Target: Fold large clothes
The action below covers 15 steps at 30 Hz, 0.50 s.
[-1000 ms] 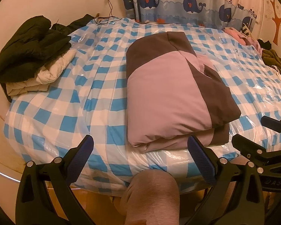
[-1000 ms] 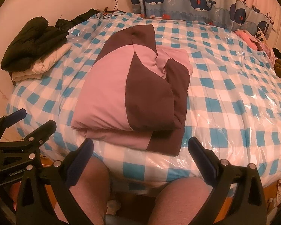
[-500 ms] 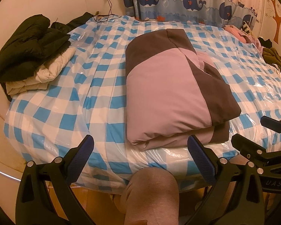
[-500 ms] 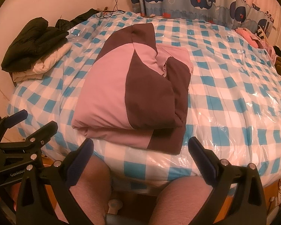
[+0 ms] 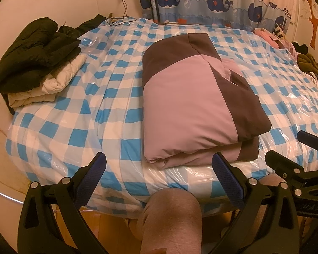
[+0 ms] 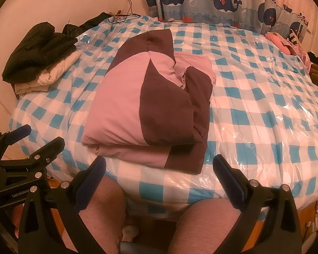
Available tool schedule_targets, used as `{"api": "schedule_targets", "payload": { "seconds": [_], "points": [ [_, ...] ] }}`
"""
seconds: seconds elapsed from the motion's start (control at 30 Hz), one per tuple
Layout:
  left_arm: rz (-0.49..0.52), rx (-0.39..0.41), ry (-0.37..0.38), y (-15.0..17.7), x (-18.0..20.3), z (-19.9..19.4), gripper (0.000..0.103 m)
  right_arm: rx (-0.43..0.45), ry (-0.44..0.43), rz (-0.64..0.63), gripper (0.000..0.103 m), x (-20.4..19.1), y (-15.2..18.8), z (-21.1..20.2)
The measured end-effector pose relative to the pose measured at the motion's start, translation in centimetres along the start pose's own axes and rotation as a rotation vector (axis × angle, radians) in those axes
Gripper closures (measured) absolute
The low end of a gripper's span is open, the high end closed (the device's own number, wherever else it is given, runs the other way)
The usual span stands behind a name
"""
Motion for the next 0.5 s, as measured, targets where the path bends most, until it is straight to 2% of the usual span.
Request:
{"api": "schedule_targets", "payload": {
  "seconds": [0.33,0.5],
  "points": [
    [-0.004,-0.001,0.0,0.02,-0.05,0.0,0.007,0.0,-0.001,-0.002,0.007,0.08,0.01,-0.01],
    [-0.019,-0.025,0.011,0.16,-0.07,-0.11,0.007,0.0,-0.002,-0.002,0.007,0.05,0.06,-0.04]
  ]
}}
Point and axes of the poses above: each gripper's, at about its wrist camera, not at the fingertips, and z roughly the way its jaws point, x to its right, y to its underside, the point moved 6 cm from there along z, roughly the way its jaws point, and after that the axes turned 7 degrees about y, right-handed, at the moved point
